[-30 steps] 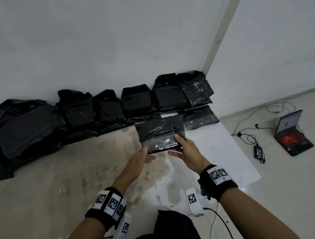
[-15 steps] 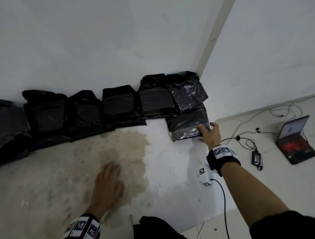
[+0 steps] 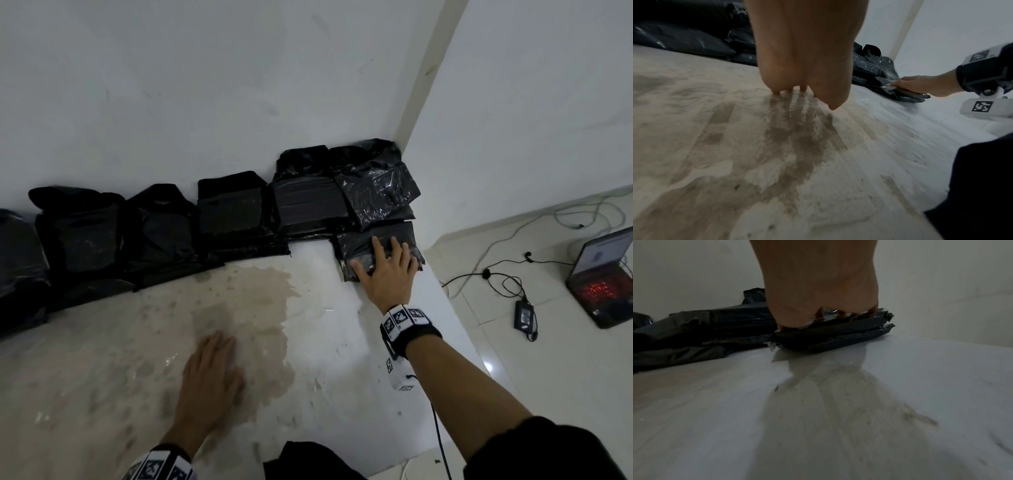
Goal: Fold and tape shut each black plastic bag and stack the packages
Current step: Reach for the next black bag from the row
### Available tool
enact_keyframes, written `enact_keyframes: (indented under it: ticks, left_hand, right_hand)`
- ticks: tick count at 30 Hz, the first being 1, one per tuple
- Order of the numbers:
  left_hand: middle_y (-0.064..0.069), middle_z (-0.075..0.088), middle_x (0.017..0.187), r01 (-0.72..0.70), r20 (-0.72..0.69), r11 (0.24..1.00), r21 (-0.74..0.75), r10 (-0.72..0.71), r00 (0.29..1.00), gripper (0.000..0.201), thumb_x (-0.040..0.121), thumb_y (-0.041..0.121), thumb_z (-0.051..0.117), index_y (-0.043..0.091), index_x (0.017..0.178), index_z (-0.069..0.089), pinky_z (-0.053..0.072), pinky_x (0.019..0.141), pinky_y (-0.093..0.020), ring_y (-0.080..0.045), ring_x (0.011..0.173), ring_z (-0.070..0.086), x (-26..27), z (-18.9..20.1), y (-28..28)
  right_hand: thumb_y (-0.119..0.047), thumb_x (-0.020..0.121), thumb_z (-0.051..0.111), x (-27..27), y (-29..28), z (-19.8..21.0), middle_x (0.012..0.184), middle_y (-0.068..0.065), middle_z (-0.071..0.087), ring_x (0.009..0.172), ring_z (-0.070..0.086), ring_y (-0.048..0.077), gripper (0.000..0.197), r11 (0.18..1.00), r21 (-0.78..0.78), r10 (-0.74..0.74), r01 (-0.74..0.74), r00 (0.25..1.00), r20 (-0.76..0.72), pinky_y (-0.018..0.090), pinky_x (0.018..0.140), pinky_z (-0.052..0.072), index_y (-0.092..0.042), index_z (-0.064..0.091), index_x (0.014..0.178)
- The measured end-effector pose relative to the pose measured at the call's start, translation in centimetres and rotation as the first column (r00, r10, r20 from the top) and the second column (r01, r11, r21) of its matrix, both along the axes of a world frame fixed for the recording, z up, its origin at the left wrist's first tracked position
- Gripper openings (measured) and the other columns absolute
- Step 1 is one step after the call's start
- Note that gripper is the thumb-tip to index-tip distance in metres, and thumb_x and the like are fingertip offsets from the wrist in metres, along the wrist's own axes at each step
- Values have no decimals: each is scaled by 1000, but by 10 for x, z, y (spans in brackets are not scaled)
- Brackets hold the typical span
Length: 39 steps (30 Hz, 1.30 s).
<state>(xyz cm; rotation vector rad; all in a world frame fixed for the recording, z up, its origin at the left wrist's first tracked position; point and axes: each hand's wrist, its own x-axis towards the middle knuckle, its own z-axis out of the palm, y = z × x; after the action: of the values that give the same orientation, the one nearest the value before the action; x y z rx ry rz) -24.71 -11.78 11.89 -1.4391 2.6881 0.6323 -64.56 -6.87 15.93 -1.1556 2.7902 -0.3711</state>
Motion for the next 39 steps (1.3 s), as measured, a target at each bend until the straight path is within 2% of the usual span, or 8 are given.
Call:
enact_keyframes:
  ticks: [6, 11, 15, 20, 24, 31, 36, 39]
  left_hand:
    - [-7, 55, 126, -166, -235, 983, -77, 144, 961, 51, 87, 45, 40, 19, 125, 61, 39, 97, -50, -32, 117, 49, -49, 42, -41]
    - [-15, 45, 135, -287, -486, 957, 33, 266, 832, 37, 101, 24, 56, 10, 135, 54, 45, 104, -51, -37, 120, 52, -118, 84, -153]
    - [-21, 33, 156, -389, -322, 903, 184, 429, 844, 65, 101, 42, 54, 6, 152, 35, 32, 116, -51, -40, 141, 34, -148, 92, -205]
    - [-24, 30, 156, -531, -53, 841, 107, 538, 841, 90, 91, 64, 56, 4, 153, 29, 25, 115, -53, -44, 142, 28, -171, 94, -212]
    - [-25, 32, 147, -606, -66, 782, 145, 619, 783, 102, 76, 68, 72, 8, 147, 32, 34, 109, -53, -47, 130, 41, -172, 96, -219]
    - [-30, 31, 153, -703, 3, 670, 239, 723, 690, 113, 76, 67, 73, 1, 152, 22, 24, 116, -53, -45, 142, 30, -167, 105, -227]
    - [-27, 18, 157, -643, -163, 634, 429, 755, 635, 105, 82, 47, 79, -2, 153, 18, 40, 108, -47, -44, 138, 37, -163, 111, -224]
    - [-25, 22, 156, -611, -293, 647, 456, 757, 584, 99, 84, 43, 79, 1, 154, 25, 41, 107, -42, -41, 137, 38, -162, 114, -217]
  right_hand:
    - [-77, 87, 30, -1, -2, -2, 152, 22, 45, 143, 35, 45, 85, 999, -40, -1, 0, 1000, -8, 62, 113, 28, -22, 51, 148]
    - [-80, 83, 25, -4, -3, -3, 156, 19, 40, 147, 29, 42, 90, 999, -35, -2, 2, 1000, 4, 60, 116, 23, -25, 46, 151]
    - [-81, 82, 26, -10, -2, -5, 155, 20, 41, 146, 30, 43, 91, 998, -56, 7, -8, 1000, -6, 61, 115, 25, -24, 47, 150]
    - [-82, 80, 24, -12, 0, -6, 156, 19, 40, 148, 28, 41, 93, 999, -37, 17, -17, 1000, -12, 60, 116, 24, -25, 46, 151]
    - [-81, 82, 27, -10, 0, -6, 156, 19, 40, 148, 28, 41, 91, 999, -43, 7, -8, 1000, -14, 60, 116, 24, -24, 47, 150]
    - [-79, 83, 27, -8, 0, -2, 157, 20, 39, 148, 28, 42, 90, 1000, -22, 1, -1, 1000, 7, 60, 116, 23, -24, 46, 151]
    - [-80, 85, 30, -8, -2, 2, 157, 19, 39, 148, 28, 42, 88, 1000, 26, 5, -6, 1000, 15, 59, 115, 24, -24, 46, 151]
    - [-71, 93, 46, -13, -2, 6, 162, 16, 30, 151, 19, 39, 77, 999, 53, 1, -6, 996, 89, 57, 119, 17, -27, 38, 155]
